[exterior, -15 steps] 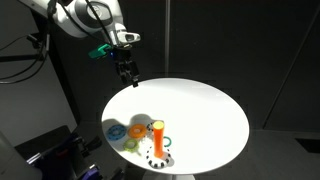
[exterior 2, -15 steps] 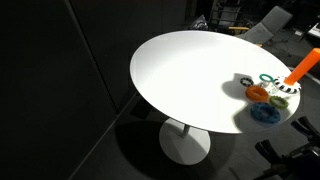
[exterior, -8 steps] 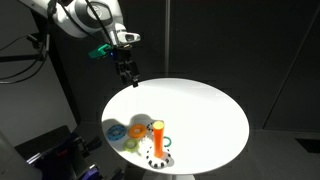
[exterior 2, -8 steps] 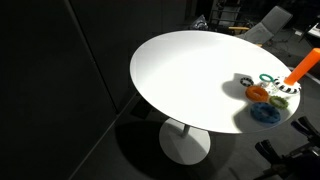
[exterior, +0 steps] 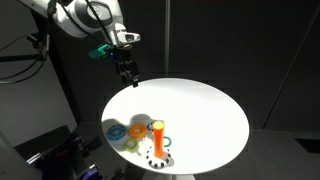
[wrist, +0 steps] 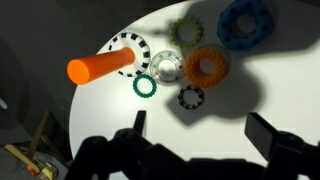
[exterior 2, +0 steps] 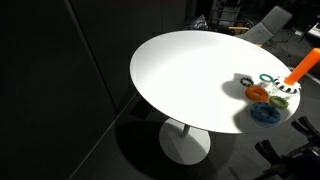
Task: Put the blue ring on the stack
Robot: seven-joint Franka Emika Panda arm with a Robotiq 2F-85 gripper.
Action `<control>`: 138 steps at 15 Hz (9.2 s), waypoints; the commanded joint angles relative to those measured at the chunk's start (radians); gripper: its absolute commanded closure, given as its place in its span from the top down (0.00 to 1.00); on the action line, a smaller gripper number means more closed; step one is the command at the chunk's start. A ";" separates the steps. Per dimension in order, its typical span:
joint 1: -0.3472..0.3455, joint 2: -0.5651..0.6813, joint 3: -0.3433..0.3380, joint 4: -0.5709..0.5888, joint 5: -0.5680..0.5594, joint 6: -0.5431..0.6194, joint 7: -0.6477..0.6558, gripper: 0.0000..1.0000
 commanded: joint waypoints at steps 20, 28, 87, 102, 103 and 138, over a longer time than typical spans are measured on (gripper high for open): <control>0.046 0.007 -0.052 -0.057 0.008 0.020 -0.018 1.00; 0.053 -0.018 -0.106 -0.173 0.066 0.090 -0.130 1.00; 0.097 0.547 -0.212 -0.233 0.170 0.732 -0.268 0.40; 0.111 0.409 -0.216 -0.229 0.179 0.630 -0.270 0.00; 0.110 0.398 -0.214 -0.229 0.178 0.624 -0.270 0.02; 0.121 0.549 -0.217 -0.170 0.047 0.657 -0.308 1.00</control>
